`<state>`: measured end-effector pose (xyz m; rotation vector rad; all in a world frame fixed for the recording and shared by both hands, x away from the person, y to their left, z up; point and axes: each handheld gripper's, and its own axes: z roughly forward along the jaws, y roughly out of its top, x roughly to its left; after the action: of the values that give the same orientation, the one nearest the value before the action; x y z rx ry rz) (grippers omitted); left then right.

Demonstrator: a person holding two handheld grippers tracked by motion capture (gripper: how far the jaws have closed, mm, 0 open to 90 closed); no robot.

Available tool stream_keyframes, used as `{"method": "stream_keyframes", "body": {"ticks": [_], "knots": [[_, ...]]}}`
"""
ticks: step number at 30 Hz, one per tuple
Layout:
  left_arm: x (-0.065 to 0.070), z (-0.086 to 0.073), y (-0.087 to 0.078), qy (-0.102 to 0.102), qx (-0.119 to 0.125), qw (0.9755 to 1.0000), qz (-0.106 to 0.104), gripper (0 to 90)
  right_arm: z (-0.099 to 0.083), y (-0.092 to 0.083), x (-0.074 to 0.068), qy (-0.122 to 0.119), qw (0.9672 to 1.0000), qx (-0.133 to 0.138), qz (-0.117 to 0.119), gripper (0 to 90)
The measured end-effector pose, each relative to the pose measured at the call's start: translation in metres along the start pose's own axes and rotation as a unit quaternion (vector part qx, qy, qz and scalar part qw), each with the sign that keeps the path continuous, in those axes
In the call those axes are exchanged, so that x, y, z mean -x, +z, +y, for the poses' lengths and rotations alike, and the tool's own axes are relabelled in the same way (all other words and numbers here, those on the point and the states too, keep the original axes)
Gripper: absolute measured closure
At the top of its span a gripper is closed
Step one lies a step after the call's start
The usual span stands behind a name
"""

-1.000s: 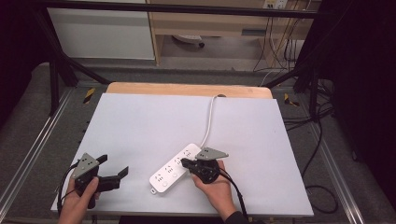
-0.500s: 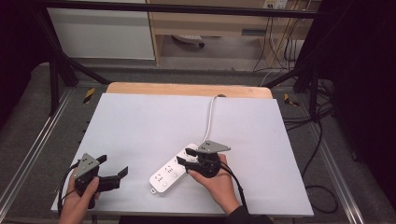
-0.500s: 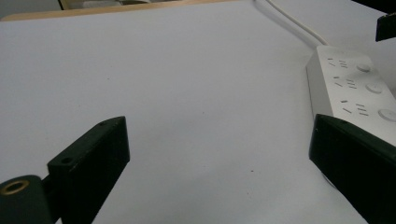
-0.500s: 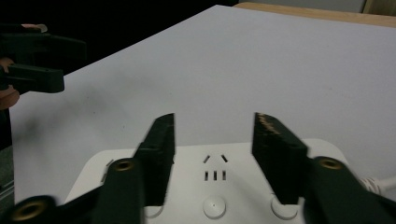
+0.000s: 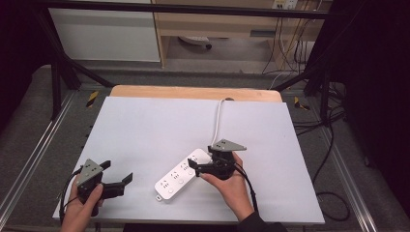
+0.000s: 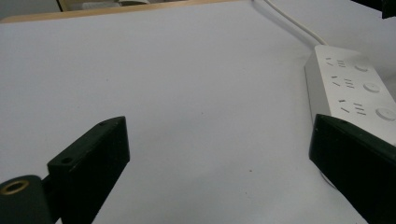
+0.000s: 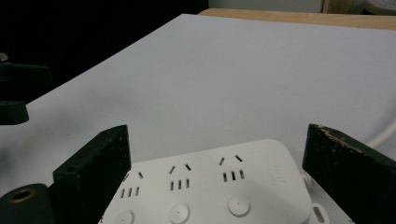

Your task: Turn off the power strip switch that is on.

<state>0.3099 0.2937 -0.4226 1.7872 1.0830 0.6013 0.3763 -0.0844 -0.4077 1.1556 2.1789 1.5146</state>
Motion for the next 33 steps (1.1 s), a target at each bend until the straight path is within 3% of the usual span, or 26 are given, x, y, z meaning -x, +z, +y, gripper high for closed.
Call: {"method": "stream_keyframes", "body": {"ticks": [7,20,33], "knots": [[0.0,0.0,0.0,0.0,0.0,1.0,0.001,5.0,0.003,-0.005,0.005,-0.005,0.9998,0.001,-0.021,4.6],[0.0,0.0,0.0,0.0,0.0,1.0,0.0,4.9,0.003,-0.014,0.015,-0.034,0.9988,0.002,-0.036,3.3],[0.0,0.0,0.0,-0.001,0.001,1.0,0.0,5.0,0.007,-0.032,0.03,-0.023,0.9988,0.02,-0.04,3.3]]}}
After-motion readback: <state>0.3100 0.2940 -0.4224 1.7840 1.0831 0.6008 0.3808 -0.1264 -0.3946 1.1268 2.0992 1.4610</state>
